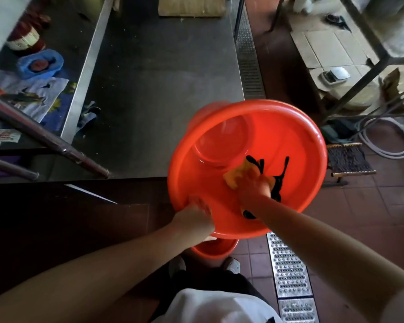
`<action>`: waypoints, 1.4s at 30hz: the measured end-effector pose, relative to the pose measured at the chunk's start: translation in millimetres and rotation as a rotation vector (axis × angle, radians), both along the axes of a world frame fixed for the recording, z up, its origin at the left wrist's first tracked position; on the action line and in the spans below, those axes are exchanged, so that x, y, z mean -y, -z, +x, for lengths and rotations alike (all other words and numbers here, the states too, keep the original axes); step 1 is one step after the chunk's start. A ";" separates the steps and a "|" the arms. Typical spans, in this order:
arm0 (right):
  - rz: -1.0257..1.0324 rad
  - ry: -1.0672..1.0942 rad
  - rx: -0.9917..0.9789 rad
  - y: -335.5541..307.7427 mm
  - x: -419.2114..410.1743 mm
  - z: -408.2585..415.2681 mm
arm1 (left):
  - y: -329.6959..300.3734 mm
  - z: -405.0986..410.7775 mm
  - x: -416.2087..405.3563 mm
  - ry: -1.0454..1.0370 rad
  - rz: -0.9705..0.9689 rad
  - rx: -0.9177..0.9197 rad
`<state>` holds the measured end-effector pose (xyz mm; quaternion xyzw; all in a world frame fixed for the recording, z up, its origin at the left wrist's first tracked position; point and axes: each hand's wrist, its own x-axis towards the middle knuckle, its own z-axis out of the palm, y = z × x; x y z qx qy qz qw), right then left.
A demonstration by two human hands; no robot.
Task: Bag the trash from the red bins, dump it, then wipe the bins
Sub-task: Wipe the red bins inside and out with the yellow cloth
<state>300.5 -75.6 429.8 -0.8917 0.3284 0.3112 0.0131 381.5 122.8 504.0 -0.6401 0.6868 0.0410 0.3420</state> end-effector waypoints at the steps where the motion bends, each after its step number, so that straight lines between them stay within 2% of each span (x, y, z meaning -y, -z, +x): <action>1: 0.025 0.052 0.019 4.8 -14.3 8.3 | -0.4 -0.9 -0.2 -0.028 -0.028 0.010; 4: 0.231 0.105 0.166 14.4 -59.1 21.2 | 7.7 2.0 -3.6 -0.069 -0.086 -0.015; 6: 0.318 0.078 0.244 14.8 -52.2 11.4 | 13.5 6.2 -4.7 -0.044 -0.115 0.015; 9: 0.207 -0.088 0.180 23.9 -6.2 1.5 | 14.2 3.9 -0.6 -0.006 -0.070 0.048; 11: 0.166 -0.066 0.127 34.8 15.3 9.2 | 11.8 1.8 3.0 0.028 -0.035 0.032; 15: 0.271 0.057 0.139 57.6 18.7 46.1 | 7.9 3.2 0.5 0.029 -0.063 0.032; 20: 0.268 0.028 0.167 71.0 25.9 58.5 | 11.8 1.0 4.5 0.081 -0.018 0.101; 23: 0.245 -0.015 0.172 62.3 15.1 43.6 | 5.5 1.6 2.5 0.049 -0.051 0.077; 25: 0.266 -0.007 0.185 49.9 -1.3 28.2 | 7.5 4.0 1.1 -0.006 -0.051 -0.010; 28: 0.247 0.003 0.231 20.0 -37.0 -11.5 | 14.4 4.0 2.1 -0.010 0.024 -0.024; 33: 0.175 -0.057 0.265 -24.3 -78.8 -73.5 | 27.7 5.9 -1.2 -0.012 -0.068 -0.134; 38: 0.171 -0.070 0.180 -35.2 -74.6 -66.4 | 23.3 7.1 -4.0 -0.015 -0.116 -0.155; 42: 0.195 -0.064 0.170 -21.9 -64.7 -44.2 | 19.6 6.2 -8.0 -0.036 -0.048 -0.179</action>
